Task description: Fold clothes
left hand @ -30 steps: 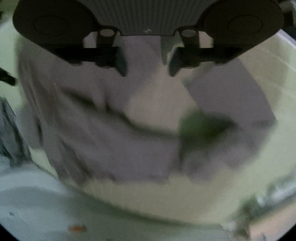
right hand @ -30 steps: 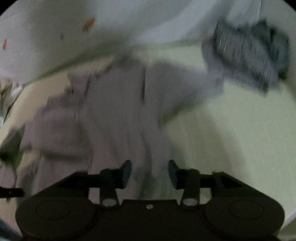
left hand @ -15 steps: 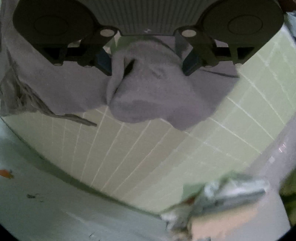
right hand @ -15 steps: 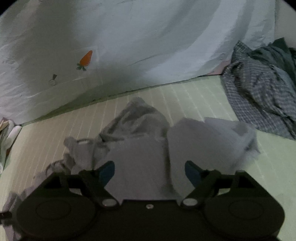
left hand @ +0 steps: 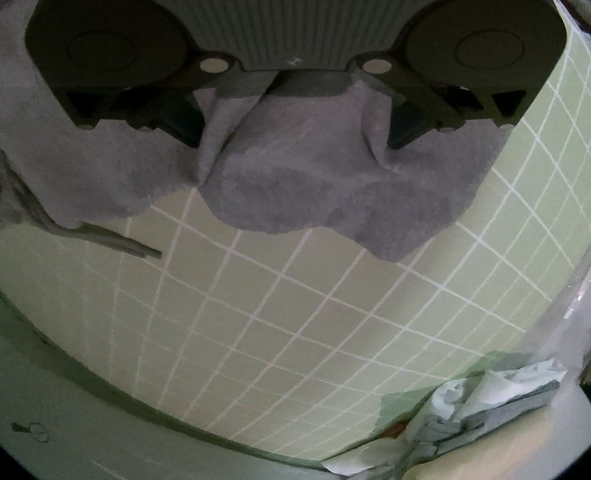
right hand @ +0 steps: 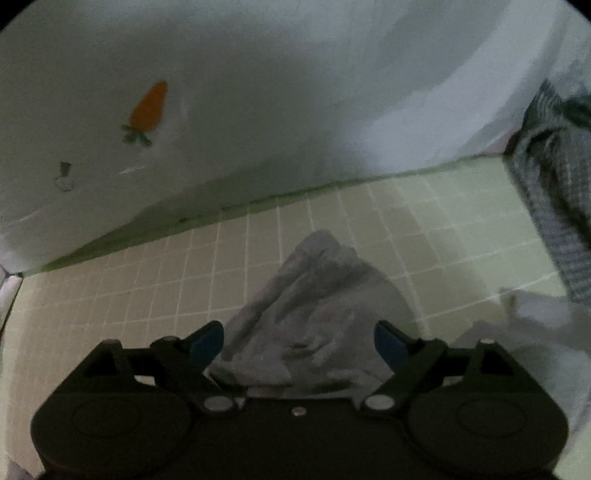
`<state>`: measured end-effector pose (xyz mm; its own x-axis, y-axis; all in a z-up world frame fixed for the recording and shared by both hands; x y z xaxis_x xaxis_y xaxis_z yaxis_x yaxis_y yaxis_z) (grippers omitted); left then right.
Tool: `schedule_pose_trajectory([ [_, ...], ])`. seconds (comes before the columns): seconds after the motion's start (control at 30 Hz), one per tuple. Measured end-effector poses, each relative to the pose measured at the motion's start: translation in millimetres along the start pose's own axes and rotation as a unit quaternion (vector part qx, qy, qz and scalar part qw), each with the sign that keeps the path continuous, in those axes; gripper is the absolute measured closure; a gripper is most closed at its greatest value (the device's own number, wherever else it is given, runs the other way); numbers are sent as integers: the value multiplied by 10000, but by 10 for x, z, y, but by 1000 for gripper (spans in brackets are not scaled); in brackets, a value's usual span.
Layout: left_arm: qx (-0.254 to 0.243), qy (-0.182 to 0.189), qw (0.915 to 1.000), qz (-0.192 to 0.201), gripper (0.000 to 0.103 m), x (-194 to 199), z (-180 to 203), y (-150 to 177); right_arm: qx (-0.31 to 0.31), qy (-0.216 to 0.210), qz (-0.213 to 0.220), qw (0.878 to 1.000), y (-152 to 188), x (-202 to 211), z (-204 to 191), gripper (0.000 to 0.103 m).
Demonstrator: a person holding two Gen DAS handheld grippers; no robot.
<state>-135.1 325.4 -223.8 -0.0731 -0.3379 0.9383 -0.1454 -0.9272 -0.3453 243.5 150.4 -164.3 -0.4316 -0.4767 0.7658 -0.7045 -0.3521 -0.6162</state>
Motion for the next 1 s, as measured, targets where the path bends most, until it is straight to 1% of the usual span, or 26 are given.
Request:
schedule_pose_trajectory([
  [0.1, 26, -63, 10000, -1, 0, -12, -2, -24, -93, -110, -314, 9994, 61, -191, -71, 12],
  [0.2, 25, -70, 10000, 1, 0, -7, -2, -15, 85, -181, -579, 9981, 166, -325, -201, 12],
  [0.23, 24, -73, 10000, 9, 0, -1, 1, -10, 234, -192, -579, 9979, 201, -338, -241, 17],
  [0.27, 23, -76, 10000, 16, 0, 5, 4, -4, 419, -194, -536, 9975, 236, -337, -276, 25],
  [0.3, 24, -80, 10000, 24, 0, 11, 6, 2, 665, -161, -452, 9966, 268, -326, -300, 49],
  [0.33, 33, -86, 10000, 30, 0, 15, 6, 10, 834, -225, -404, 9954, 288, -299, -298, 66],
  [0.37, 38, -89, 9999, 31, 0, 21, 6, 14, 925, -369, -398, 9942, 303, -266, -282, 82],
  [0.4, 40, -91, 9999, 28, 0, 22, 9, 14, 1016, -513, -392, 9927, 318, -232, -266, 93],
  [0.47, 40, -92, 9999, 19, 0, 14, 10, 11, 1061, -611, -301, 9920, 318, -110, -168, 94],
  [0.53, 43, -93, 9999, 16, 0, -1, 11, -1, 1104, -479, -71, 9927, 310, 94, -27, 95],
  [0.7, 60, -103, 9999, 28, 0, -13, 18, -11, 446, 20, 479, 9979, 316, 685, 502, 95],
  [0.77, 63, -106, 9999, 30, 0, -26, 17, -20, 159, 166, 451, 9987, 383, 803, 709, 95],
  [0.87, 54, -103, 9999, 17, 0, -40, 14, -36, 65, 520, 54, 9986, 604, 758, 927, 94],
  [0.9, 48, -100, 9999, 2, 0, -46, 10, -46, -11, 555, -73, 9984, 653, 715, 951, 94],
  [0.93, 45, -101, 9999, -13, 0, -48, 9, -52, -116, 563, -165, 9982, 699, 689, 979, 93],
  [0.97, 45, -101, 9999, -25, 0, -50, 10, -55, -188, 566, -142, 9981, 689, 688, 983, 91],
  [1.0, 44, -101, 9999, -33, 0, -52, 9, -58, -238, 565, -42, 9981, 640, 704, 970, 83],
])
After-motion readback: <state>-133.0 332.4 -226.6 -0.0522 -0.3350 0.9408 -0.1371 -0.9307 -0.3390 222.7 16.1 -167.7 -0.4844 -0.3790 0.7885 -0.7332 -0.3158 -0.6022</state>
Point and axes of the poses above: each gripper's, at about its wrist camera, not at the fingertips, and x roughly against the way its jaws point, z to its right, y to its underside, the point moved 6 cm from there along -x, roughly the way its jaws point, and after that the axes turned 3 degrees about x, right-handed, at the moved point
